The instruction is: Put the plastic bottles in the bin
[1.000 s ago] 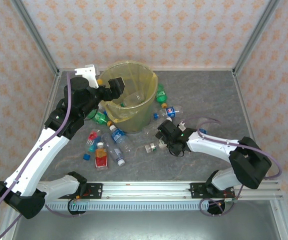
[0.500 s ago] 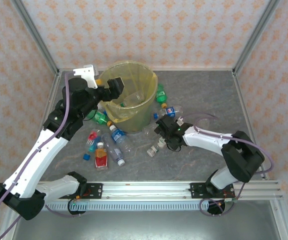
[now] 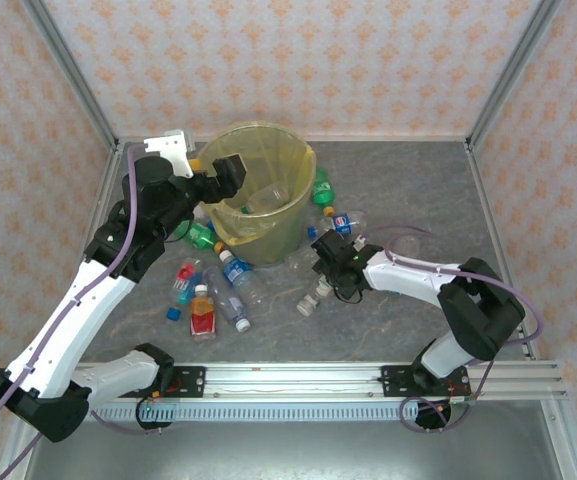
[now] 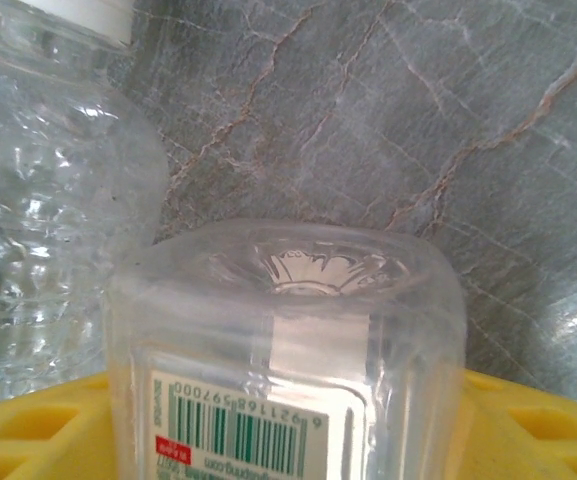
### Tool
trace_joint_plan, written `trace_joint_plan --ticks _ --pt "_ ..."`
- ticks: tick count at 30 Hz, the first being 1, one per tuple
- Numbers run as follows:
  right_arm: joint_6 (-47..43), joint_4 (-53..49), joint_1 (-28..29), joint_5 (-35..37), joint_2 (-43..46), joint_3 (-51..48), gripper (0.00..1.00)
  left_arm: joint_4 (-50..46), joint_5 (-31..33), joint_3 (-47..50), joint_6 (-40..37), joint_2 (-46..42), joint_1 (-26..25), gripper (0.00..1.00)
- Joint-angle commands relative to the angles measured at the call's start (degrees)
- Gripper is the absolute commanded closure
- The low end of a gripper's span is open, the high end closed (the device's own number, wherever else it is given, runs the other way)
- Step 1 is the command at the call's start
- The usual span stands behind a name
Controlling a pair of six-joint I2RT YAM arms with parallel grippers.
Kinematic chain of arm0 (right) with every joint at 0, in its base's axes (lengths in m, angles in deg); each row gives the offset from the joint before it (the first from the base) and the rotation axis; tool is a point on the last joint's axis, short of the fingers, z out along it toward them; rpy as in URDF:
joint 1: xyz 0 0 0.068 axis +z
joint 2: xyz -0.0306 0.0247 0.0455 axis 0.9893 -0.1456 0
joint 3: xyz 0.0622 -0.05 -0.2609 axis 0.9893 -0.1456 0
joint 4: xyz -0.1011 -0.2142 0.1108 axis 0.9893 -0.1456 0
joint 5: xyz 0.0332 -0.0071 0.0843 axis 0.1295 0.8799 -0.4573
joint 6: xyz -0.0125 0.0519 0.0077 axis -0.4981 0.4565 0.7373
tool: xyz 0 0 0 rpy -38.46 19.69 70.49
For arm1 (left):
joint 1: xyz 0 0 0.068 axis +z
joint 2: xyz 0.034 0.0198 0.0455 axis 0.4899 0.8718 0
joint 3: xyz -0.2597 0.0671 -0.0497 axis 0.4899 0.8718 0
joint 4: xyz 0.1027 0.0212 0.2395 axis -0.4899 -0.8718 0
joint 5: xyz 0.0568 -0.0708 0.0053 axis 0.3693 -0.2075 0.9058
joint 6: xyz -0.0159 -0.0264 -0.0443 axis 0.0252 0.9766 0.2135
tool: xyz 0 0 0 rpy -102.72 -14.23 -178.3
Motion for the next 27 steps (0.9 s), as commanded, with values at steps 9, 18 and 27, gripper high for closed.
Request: trace_joint_plan --ticks 9,18,27 --pt "-0.29 -7.51 -0.29 6.56 3.94 3.01 0.38 -0.73 0.97 -0.55 -1.89 0.08 0.43 0.01" --pt "-2.66 -12.29 -0.29 18.78 14.83 8.42 0.42 -0.14 1.58 -0.40 -1.60 0.25 0.47 0.01" --pt "-14.33 -15.21 -0.29 34.51 19.32 23.78 0.41 0.50 3.84 -0.86 -0.74 0.59 0.56 0.01"
